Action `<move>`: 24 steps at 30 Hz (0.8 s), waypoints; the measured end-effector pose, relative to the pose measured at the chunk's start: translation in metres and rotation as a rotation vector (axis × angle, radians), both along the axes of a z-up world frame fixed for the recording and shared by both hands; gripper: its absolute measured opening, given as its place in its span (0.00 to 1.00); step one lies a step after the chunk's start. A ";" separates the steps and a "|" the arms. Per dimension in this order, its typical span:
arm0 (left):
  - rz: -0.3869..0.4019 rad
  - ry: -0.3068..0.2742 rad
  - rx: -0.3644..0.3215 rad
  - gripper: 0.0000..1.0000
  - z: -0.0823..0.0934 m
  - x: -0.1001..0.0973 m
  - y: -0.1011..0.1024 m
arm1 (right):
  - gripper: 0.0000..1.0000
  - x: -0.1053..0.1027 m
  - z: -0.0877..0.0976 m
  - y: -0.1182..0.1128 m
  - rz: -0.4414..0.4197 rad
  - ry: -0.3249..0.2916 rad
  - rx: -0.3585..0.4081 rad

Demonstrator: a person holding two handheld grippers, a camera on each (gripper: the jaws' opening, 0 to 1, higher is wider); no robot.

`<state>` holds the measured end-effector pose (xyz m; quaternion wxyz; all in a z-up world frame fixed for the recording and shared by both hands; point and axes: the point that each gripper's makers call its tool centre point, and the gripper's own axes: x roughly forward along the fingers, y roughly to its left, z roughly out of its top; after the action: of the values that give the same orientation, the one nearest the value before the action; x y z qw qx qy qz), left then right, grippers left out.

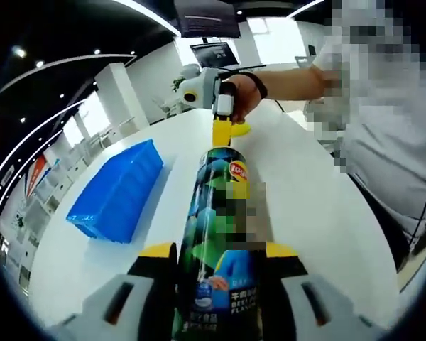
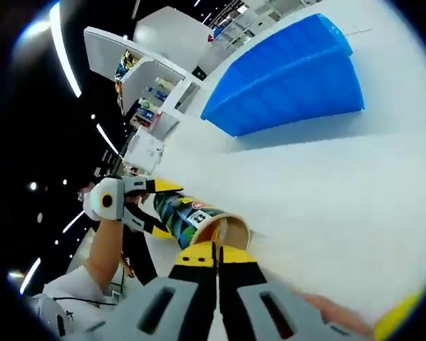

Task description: Open the lid of the chip container on the table, take out the chips, place them into the box in front of the container, and close the lid

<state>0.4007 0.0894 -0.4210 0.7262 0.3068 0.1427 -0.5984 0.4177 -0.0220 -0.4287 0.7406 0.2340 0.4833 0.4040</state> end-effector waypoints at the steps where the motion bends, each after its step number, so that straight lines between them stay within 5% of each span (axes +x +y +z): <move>1: -0.001 -0.001 0.000 0.45 0.000 0.000 0.000 | 0.00 0.000 0.000 0.000 0.001 0.001 -0.004; 24: 0.007 -0.008 -0.020 0.45 0.002 0.000 -0.006 | 0.00 0.002 0.000 -0.032 -0.057 0.043 -0.032</move>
<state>0.4002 0.0830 -0.4191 0.7318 0.3016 0.1350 -0.5961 0.4193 -0.0539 -0.4289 0.7449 0.2447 0.4985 0.3698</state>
